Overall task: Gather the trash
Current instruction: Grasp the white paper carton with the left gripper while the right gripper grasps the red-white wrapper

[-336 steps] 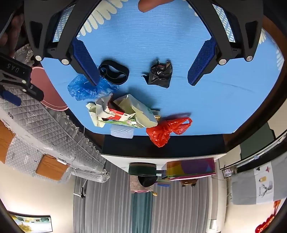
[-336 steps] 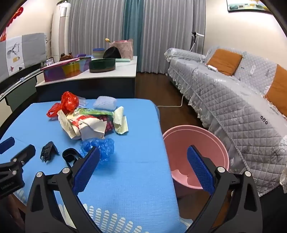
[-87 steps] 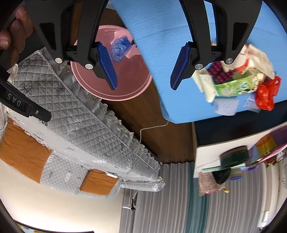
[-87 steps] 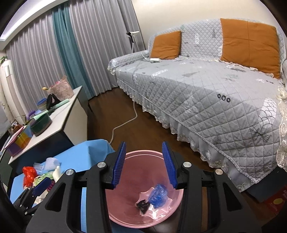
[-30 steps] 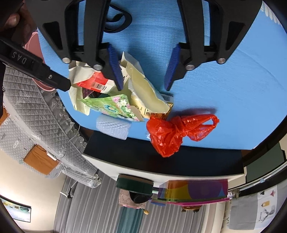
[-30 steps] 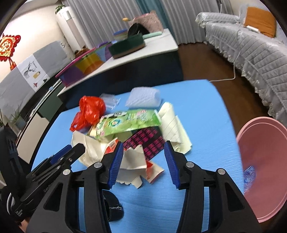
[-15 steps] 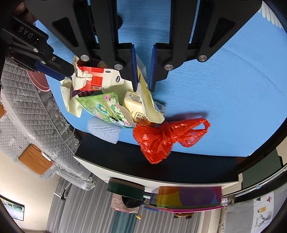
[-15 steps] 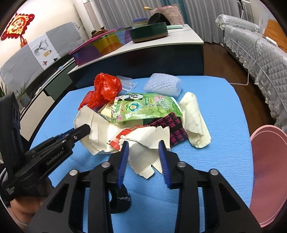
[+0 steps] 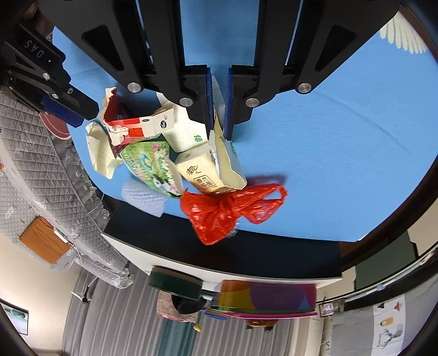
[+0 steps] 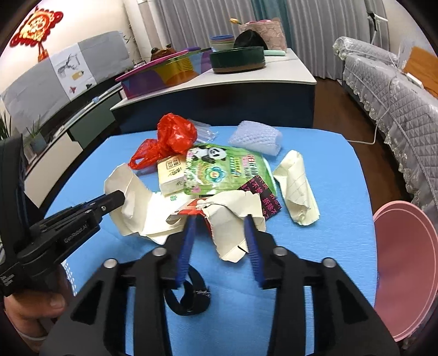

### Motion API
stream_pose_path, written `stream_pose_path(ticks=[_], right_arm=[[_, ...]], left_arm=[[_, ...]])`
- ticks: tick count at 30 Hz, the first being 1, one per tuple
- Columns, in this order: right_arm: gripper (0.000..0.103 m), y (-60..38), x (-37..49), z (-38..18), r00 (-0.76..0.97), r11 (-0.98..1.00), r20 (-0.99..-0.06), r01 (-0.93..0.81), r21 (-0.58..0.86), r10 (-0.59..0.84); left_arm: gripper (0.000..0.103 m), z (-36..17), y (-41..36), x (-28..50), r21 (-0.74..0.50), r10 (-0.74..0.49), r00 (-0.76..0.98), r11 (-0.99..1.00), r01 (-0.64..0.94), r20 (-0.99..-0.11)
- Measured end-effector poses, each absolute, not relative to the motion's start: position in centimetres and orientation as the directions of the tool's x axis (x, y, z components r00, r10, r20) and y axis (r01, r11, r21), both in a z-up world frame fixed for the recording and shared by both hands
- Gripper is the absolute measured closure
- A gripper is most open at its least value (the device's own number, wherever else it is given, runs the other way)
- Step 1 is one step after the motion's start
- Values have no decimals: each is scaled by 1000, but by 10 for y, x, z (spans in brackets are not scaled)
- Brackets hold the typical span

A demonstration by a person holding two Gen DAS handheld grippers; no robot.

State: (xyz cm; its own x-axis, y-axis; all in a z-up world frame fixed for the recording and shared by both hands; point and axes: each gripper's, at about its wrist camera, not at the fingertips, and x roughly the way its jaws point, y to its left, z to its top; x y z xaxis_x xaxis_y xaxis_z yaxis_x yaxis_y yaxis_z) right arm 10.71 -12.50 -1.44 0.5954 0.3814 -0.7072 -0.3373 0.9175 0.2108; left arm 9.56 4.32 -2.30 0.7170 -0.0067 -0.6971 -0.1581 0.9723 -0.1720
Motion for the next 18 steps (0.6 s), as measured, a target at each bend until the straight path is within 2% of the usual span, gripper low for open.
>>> stream_pose_path(ticks=[11, 13, 15, 18], right_arm=[[62, -95, 111, -26, 593, 927, -748, -366, 80, 299], [69, -92, 111, -28, 594, 928, -751, -368, 66, 289], [82, -91, 112, -28, 594, 927, -751, -370, 64, 289], [95, -92, 110, -26, 597, 925, -747, -374, 65, 293]], left_arm=[[91, -29, 64, 92, -217, -35, 698, 960, -175, -715], [91, -28, 64, 92, -215, -34, 699, 961, -174, -714], [91, -27, 62, 92, -206, -29, 700, 964, -169, -714], [93, -26, 62, 91, -196, -25, 706, 967, -162, -708]])
